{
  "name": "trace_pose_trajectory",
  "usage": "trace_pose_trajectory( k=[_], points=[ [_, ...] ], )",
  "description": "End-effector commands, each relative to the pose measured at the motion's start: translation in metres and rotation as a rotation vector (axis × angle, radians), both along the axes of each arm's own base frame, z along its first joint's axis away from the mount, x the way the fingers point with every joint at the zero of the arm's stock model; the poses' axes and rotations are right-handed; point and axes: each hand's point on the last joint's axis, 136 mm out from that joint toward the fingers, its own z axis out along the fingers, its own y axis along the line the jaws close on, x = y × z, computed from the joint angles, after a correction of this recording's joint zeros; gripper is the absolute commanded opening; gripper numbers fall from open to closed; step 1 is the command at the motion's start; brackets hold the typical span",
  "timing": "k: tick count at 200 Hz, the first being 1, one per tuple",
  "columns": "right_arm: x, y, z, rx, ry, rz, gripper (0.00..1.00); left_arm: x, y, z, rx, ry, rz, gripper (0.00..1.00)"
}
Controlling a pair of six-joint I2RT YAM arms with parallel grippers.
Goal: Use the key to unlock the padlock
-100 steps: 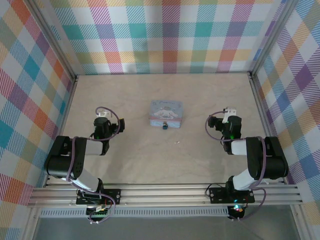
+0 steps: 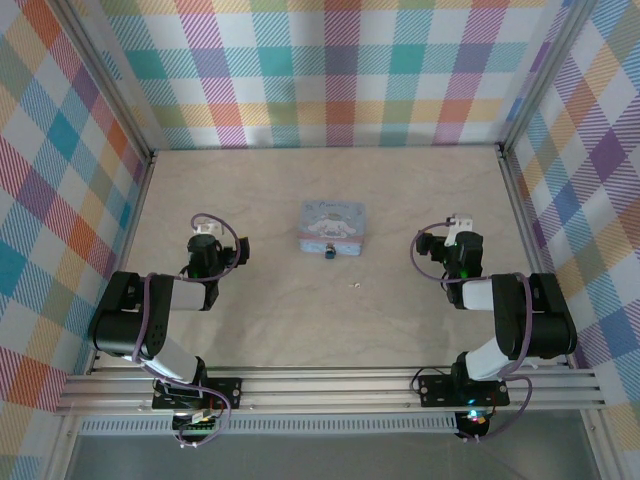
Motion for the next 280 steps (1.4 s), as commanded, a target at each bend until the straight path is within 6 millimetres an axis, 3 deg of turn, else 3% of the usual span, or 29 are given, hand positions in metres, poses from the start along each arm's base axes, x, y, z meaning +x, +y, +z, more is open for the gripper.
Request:
trace_pose_trajectory(
  k=[1,78,90,116,136,152,177,209,237,280],
  points=[
    [0.01,0.0,0.013,-0.01,-0.048,0.016,1.0,0.011,0.002,0.014,0.002,-0.054,-0.01,1.0],
    [0.009,-0.002,0.014,-0.013,-0.057,0.004,1.0,0.009,0.004,0.018,-0.004,-0.067,0.0,1.0],
    [0.004,-0.011,0.02,-0.007,-0.073,-0.056,1.0,0.004,0.009,0.028,-0.004,-0.101,0.031,1.0],
    [-0.007,0.0,0.033,-0.032,-0.152,-0.002,1.0,-0.009,0.018,0.059,-0.005,-0.141,0.082,1.0],
    [-0.005,0.001,0.045,-0.027,-0.06,-0.004,1.0,-0.012,0.019,0.089,-0.042,-0.183,0.101,1.0],
    [-0.007,0.01,0.057,0.003,-0.004,0.032,1.0,-0.015,0.016,0.107,-0.13,-0.188,0.118,1.0],
    [-0.017,0.019,0.079,0.08,0.045,0.036,1.0,-0.018,0.007,0.118,-0.314,-0.055,0.167,1.0],
    [-0.042,0.052,0.091,0.175,0.223,0.102,0.99,-0.022,-0.014,0.123,-0.497,0.0,0.13,1.0],
    [-0.068,0.094,0.085,0.184,0.383,0.193,0.93,-0.027,-0.033,0.125,-0.628,0.028,0.103,1.0],
    [-0.109,0.163,0.045,0.109,0.655,0.335,0.86,-0.038,-0.077,0.122,-0.759,0.053,0.035,1.0]
  ],
)
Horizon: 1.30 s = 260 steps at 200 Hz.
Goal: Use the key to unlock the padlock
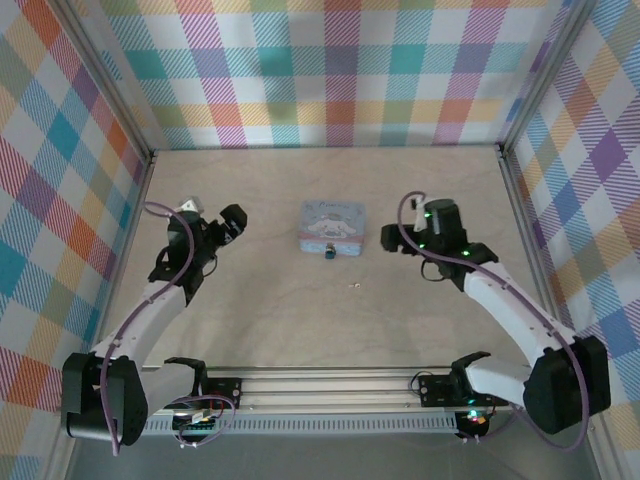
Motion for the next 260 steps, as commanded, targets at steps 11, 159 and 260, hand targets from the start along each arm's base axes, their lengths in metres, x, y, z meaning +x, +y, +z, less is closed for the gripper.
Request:
trace_pose_trajectory(
  k=[11,159,260],
  points=[
    [-0.046,0.031,-0.05,-0.11,0.286,0.085,0.84,-0.015,-0.037,-0.002,-0.14,0.008,-0.058,1.0],
    [-0.044,0.084,-0.122,-0.267,0.445,0.192,0.53,-0.022,-0.05,-0.009,-0.095,0.025,-0.076,1.0],
    [-0.043,0.088,-0.142,-0.291,0.497,0.197,0.36,-0.023,-0.047,-0.008,-0.078,0.029,-0.072,1.0]
  ],
)
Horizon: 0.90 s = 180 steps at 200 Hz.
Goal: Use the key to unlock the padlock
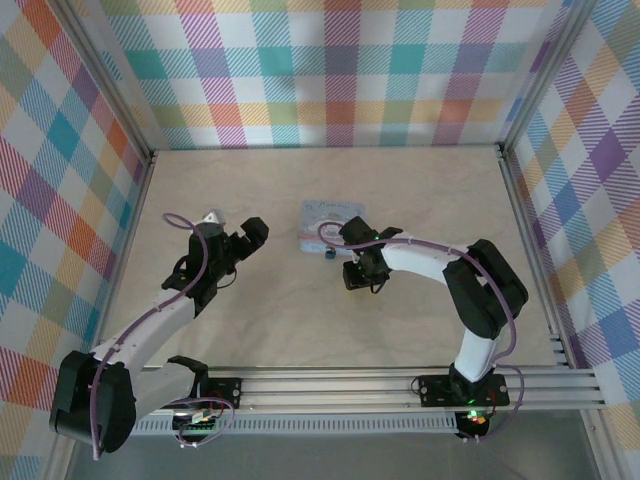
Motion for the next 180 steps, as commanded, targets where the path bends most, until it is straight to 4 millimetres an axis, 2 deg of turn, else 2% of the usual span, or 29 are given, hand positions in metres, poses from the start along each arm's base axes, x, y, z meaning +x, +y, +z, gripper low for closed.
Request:
trace_pose_trajectory(
  k=[1,59,83,145,180],
  points=[
    [0.001,0.004,-0.001,-0.006,0.002,0.012,0.36,0.0,-0.001,0.013,0.011,-0.038,-0.002,1.0],
    [-0.005,-0.001,-0.013,-0.027,0.037,0.003,0.27,-0.001,0.0,0.016,0.013,-0.042,-0.002,1.0],
    [-0.007,-0.003,-0.014,-0.034,0.042,0.0,0.19,-0.002,0.0,0.017,0.017,-0.044,-0.002,1.0],
    [-0.006,-0.009,-0.001,-0.028,-0.011,-0.004,0.0,-0.004,0.001,0.024,0.014,-0.058,-0.001,1.0],
    [-0.004,-0.004,0.009,0.03,-0.05,-0.022,0.0,-0.005,-0.001,0.028,-0.004,-0.065,-0.012,1.0]
  ],
)
